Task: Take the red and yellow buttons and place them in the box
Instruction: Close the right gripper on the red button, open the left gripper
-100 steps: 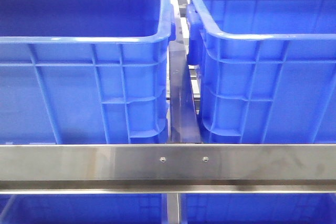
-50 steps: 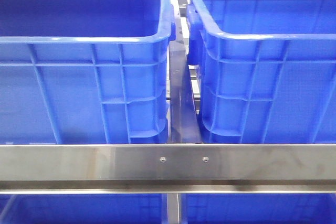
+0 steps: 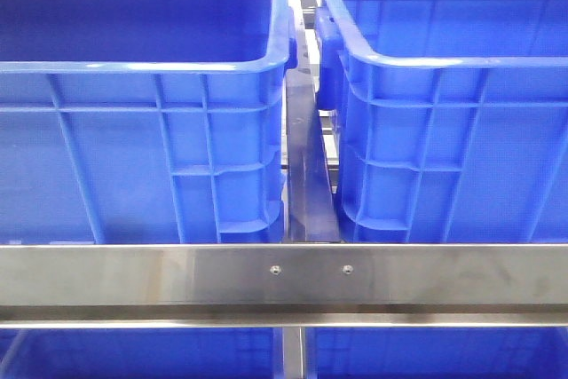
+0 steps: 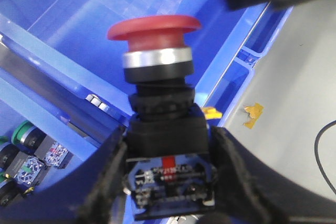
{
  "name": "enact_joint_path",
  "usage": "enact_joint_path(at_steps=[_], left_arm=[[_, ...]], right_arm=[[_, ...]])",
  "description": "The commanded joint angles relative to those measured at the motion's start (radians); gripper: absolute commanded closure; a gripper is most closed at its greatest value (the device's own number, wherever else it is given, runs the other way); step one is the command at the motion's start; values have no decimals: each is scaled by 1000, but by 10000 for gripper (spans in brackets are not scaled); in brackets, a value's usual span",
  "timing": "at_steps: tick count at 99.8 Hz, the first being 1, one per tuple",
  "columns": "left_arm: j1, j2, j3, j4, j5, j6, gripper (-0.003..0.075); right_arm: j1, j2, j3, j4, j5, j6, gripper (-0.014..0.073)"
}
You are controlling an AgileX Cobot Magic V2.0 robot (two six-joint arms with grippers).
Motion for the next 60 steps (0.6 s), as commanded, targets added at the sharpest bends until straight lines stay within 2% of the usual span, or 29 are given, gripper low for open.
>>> enact_joint_path(at_steps=[1,42,49,60], left_arm=[[-7,-37,-33,2,-64,1,739],[-7,-37,-33,2,-62,1,739],[-7,-37,-33,2,-60,1,739],[-7,-37,-33,2,-60,1,739]], right_arm=[[1,36,-55,86,47,-40,64],[101,190,-164,89,91,-69,77],[105,199,-174,89,91,-69,141],[107,200,-174,92,87,-69,314]])
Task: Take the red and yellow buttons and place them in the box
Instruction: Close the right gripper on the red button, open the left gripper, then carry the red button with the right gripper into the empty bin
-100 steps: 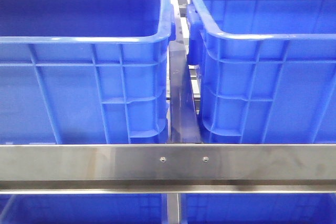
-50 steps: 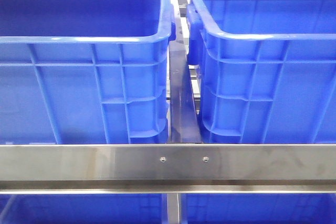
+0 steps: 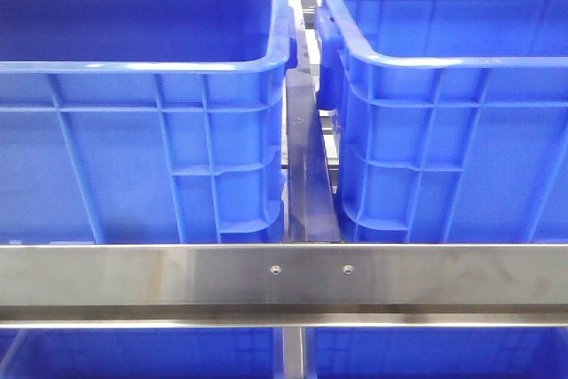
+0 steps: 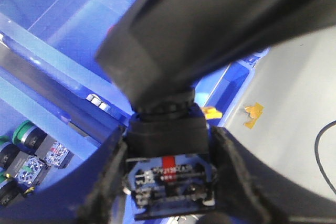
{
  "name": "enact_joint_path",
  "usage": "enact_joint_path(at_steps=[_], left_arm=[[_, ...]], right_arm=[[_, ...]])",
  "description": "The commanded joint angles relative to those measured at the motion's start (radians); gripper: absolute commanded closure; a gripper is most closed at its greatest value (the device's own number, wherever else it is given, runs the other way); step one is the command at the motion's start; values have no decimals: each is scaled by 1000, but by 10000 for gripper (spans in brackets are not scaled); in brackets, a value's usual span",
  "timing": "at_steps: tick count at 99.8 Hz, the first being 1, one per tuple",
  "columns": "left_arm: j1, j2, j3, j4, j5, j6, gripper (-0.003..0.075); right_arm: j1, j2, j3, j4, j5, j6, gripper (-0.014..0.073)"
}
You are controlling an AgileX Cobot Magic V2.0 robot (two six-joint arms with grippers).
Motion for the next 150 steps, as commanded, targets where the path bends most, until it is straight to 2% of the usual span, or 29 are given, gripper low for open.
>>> enact_joint_path(at_steps=[1,11,24,36,40,46,47,59,76,95,128,150], left_arm=[[-7,-37,-33,2,-60,1,739],[-7,-37,-33,2,-60,1,738],[-7,-37,-33,2,-60,1,707],[-7,-37,-33,2,-60,1,549],[-7,-37,-33,2,-60,1,465],[-7,-37,-33,2,-60,1,379],[-7,-37,-33,2,-60,1,345],[-7,-37,-33,7,-58,1,221],[-7,-37,-33,8,-52,1,210],[29,-41,-33,8,-35,-11,210],[235,-97,-7,-3,-44,-29,217],[393,-229,165,-3,-116,-73,218]], right_arm=[[0,-19,-38,73,14,-18,335],[0,-19,-38,73,13,-18,431],[0,-19,-38,72,13,-25,440],[0,-19,-38,71,11,-29,440],[0,-19,-38,71,7,-32,440],[0,-19,-38,63,0,-35,440],[0,-19,-38,63,-1,-35,440],[0,-19,-38,51,-19,-35,440],[-13,-19,-38,51,-40,-37,440],[-89,-33,-38,51,-44,-62,440],[-228,-36,-38,45,1,-73,440],[-241,-36,-38,45,-4,-78,440]])
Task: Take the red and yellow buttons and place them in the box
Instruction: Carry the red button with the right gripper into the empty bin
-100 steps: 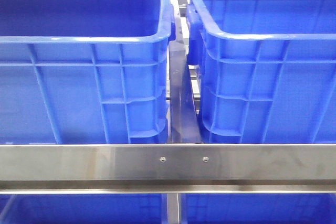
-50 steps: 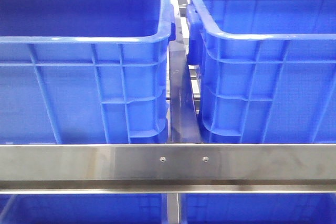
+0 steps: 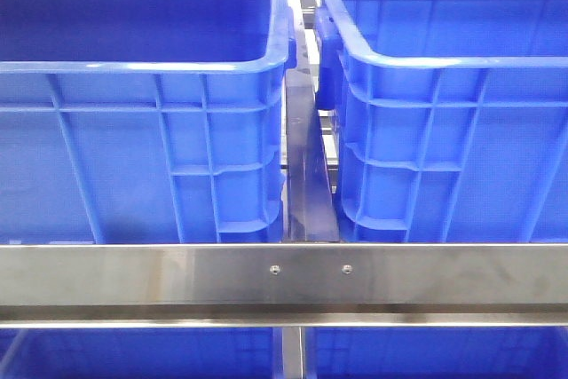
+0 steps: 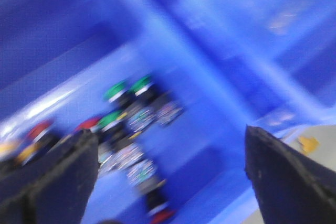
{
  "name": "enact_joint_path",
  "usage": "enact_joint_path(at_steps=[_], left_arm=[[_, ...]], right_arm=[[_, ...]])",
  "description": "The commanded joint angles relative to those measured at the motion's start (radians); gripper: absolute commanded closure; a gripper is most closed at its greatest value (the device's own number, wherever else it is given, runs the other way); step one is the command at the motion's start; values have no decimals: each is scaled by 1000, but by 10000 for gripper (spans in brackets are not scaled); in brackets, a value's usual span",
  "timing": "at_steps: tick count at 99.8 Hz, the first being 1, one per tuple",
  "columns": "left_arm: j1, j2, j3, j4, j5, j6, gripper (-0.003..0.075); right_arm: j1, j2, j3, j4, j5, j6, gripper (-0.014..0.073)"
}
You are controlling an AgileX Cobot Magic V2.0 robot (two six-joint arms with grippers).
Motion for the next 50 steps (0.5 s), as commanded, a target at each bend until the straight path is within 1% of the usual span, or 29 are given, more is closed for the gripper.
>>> enact_joint_path(at_steps=[1,11,27,41,50], left_arm=[[58,-99,52,-4,-99,-32,218],[132,-200,157,-4,-134,-57,218],[244,-355,311,-4,-146,-58,218],[315,-485,420,-4,-150,-58,218],[340,-570,481,-4,-150,-58,222]], right_arm=[[-6,-29,-38,59,17,-19,440],[-6,-29,-38,59,8,-21,440],[-6,-29,-38,59,0,-30,440],[-6,-29,-38,59,-2,-46,440],[-6,-29,-38,59,-2,-56,440]])
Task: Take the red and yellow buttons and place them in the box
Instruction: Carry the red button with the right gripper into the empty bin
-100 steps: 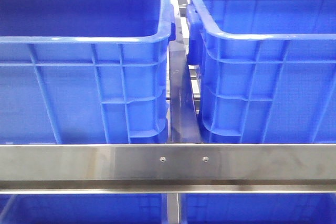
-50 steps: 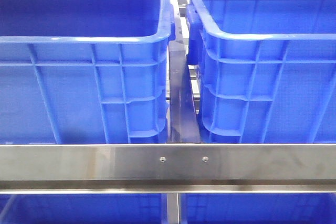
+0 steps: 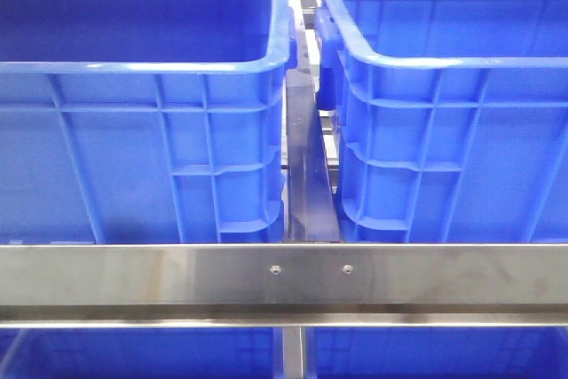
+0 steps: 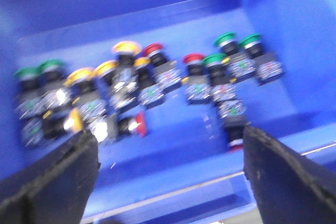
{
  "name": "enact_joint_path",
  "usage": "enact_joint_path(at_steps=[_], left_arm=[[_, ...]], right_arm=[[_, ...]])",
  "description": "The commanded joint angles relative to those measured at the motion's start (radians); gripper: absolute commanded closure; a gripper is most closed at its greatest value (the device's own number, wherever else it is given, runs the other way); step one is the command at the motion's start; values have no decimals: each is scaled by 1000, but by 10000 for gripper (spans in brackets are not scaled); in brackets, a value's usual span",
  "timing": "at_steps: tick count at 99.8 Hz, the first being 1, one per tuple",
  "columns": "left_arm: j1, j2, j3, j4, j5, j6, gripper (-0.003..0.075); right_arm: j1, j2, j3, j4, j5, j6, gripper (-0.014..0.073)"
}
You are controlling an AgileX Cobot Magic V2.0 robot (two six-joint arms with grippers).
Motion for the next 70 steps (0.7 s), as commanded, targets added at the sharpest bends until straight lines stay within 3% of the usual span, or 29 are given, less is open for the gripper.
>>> enact_joint_path(at_steps=[1,10,21,47,70], left_arm=[[28,-93,34,-4,-76,-13,223],[40,-175,81,-4,-76,-18,255],[42,-259,126,-4,-78,-18,354],[42,-361,150,-4,-76,-18,736],[42,-361,150,-4,-76,-18,739]], right_arm=[[-6,-29,-38,59,4,-25,440],[-6,-29,-38,59,-7,-26,440],[-6,-29,-38,59,-56,-49,440],[-6,-20,-38,59,-309,-159,440],[-3,52,-38,62,-560,-360,440]])
